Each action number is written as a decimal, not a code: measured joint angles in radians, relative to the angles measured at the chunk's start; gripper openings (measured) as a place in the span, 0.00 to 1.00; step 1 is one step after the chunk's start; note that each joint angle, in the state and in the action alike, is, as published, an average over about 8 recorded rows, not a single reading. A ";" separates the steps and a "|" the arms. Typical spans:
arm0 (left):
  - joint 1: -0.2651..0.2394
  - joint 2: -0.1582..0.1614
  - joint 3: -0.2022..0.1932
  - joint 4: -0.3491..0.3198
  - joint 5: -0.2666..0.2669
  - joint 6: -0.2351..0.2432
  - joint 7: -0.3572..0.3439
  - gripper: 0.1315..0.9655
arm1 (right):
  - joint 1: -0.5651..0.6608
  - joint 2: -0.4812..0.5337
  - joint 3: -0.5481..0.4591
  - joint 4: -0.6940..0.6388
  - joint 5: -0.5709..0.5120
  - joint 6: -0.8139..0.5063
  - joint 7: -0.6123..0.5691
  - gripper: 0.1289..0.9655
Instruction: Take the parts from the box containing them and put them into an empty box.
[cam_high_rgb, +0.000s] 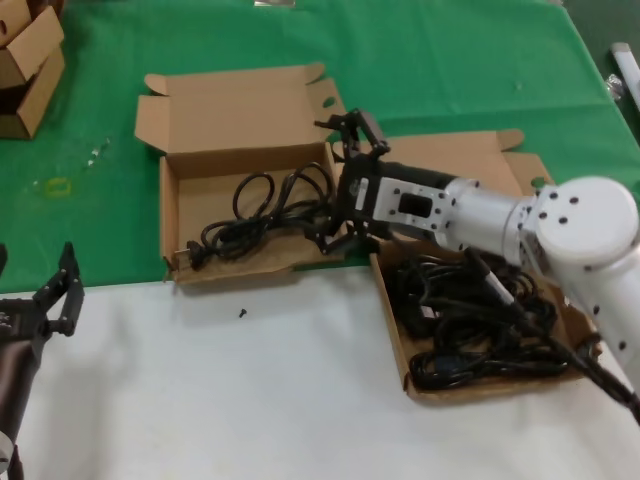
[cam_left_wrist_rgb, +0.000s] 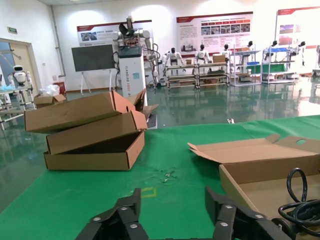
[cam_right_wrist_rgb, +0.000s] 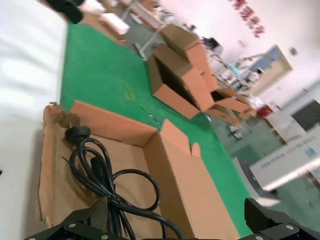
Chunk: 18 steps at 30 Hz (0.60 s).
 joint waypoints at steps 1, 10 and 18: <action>0.000 0.000 0.000 0.000 0.000 0.000 0.000 0.31 | -0.014 0.000 0.006 0.011 0.005 0.011 0.009 1.00; 0.000 0.000 0.000 0.000 0.000 0.000 0.001 0.58 | -0.140 0.002 0.063 0.107 0.051 0.112 0.092 1.00; 0.000 0.000 0.000 0.000 0.000 0.000 0.000 0.69 | -0.251 0.004 0.113 0.193 0.092 0.203 0.167 1.00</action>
